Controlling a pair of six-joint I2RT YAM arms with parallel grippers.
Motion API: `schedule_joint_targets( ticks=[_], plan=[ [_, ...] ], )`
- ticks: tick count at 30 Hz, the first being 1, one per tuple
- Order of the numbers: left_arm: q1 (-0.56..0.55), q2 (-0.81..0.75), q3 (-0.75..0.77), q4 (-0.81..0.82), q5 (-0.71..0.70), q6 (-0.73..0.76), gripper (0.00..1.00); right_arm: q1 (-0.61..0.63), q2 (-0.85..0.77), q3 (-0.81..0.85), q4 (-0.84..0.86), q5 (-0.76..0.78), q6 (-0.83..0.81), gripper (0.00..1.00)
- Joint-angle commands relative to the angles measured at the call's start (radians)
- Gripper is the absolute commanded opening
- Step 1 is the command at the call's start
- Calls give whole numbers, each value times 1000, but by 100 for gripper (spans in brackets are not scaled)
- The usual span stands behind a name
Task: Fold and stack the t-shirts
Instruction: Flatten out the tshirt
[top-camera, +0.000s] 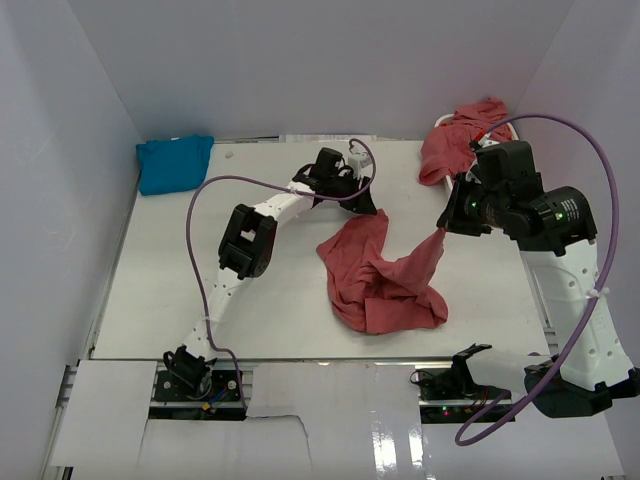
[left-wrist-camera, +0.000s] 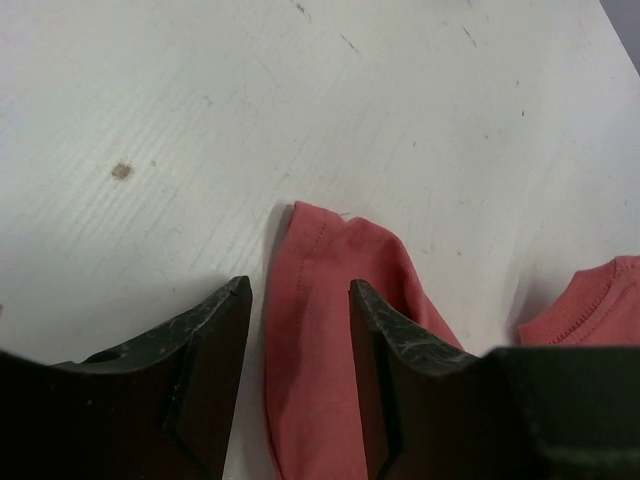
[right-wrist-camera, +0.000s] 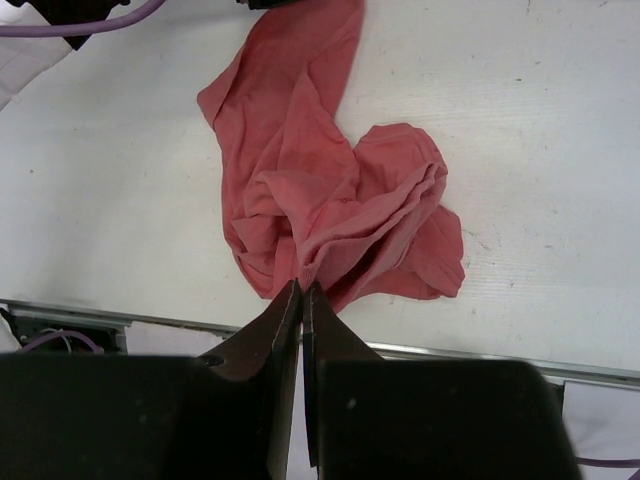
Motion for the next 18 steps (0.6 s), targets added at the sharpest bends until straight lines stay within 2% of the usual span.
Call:
schedule_joint_targets(
  ticks=[1, 18],
  plan=[
    [-4, -16, -20, 84, -30, -21, 56, -4, -19, -15, 5, -11, -18, 8],
    [-29, 39, 4, 128, 56, -41, 59, -4, -24, -40, 7, -11, -22, 8]
  ],
)
